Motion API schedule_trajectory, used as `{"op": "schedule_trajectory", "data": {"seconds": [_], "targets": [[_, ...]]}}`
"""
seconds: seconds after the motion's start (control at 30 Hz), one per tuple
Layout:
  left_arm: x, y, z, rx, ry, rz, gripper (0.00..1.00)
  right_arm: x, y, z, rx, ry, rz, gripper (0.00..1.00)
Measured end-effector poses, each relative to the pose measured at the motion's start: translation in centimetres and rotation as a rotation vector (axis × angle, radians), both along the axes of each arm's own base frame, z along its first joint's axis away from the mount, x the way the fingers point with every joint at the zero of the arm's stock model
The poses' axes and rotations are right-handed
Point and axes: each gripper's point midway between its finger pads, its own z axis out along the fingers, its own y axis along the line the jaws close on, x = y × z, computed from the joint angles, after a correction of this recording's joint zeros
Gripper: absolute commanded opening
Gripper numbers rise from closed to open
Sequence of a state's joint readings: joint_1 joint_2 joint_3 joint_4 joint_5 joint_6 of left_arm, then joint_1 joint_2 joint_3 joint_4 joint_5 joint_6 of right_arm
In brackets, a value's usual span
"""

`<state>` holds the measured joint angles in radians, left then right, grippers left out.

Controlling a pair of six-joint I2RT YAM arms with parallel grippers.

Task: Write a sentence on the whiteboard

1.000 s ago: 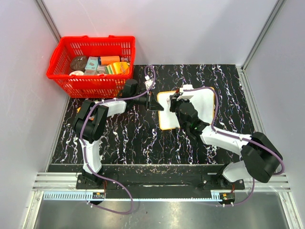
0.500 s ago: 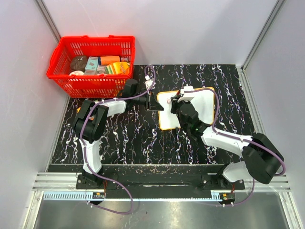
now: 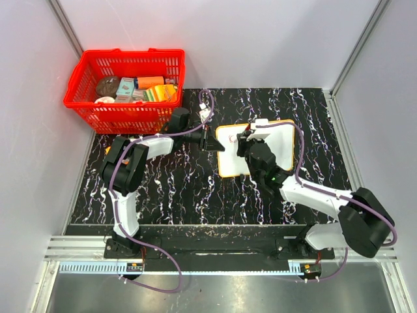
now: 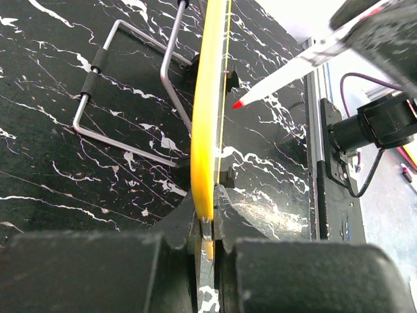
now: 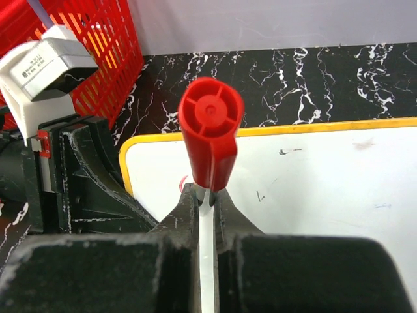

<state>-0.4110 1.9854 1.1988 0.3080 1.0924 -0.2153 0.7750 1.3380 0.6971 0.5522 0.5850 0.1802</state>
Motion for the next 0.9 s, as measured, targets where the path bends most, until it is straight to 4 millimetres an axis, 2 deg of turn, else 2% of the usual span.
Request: {"op": "schedule_trajectory", "data": {"seconds": [0.13,0.2,0.3,0.4,0.53,0.63,0.67,0.73,0.77,0.9], "targets": [[0.0,-0.1,0.1,0.0,-0.006,-0.004,0.03,-0.9,-0.9,1.9,0.032,-0.027,-0.001,0.0],[0.0,-0.2,0.1,0.001,-0.008,-0.006,0.12,-1.4,-1.4,3.6,0.067,-0.056,-0.001,0.0],[0.0,-0.2,0.0,0.004,-0.019,-0.006,0.19,-2.0,-2.1,5.5,0.105,-0.087,-0.001,0.0],[0.3,0.0,-0.9,0.031,-0.023,0.011,0.28,-2.5,-2.5,6.5,0.124,-0.102,-0.001,0.0],[-0.2,0.2,-2.7,0.072,0.004,0.019,0.38,-2.9,-2.8,6.5,0.125,-0.097,-0.001,0.0],[-0.8,0.2,-3.6,0.096,0.017,0.017,0.44,-3.1,-3.0,5.7,0.109,-0.079,-0.002,0.0],[-0.9,0.2,-3.8,0.101,0.017,0.018,0.52,-3.2,-3.1,5.5,0.104,-0.072,-0.002,0.0],[-1.0,0.1,-4.1,0.11,0.013,0.02,0.61,-3.3,-3.3,5.1,0.095,-0.061,-0.002,0.0],[-1.1,0.1,-4.3,0.116,0.014,0.024,0.69,-3.4,-3.3,5.0,0.095,-0.059,-0.002,0.0],[-1.6,0.8,-5.1,0.146,0.018,0.057,0.82,-4.0,-3.8,5.2,0.099,-0.054,-0.002,0.0]]}}
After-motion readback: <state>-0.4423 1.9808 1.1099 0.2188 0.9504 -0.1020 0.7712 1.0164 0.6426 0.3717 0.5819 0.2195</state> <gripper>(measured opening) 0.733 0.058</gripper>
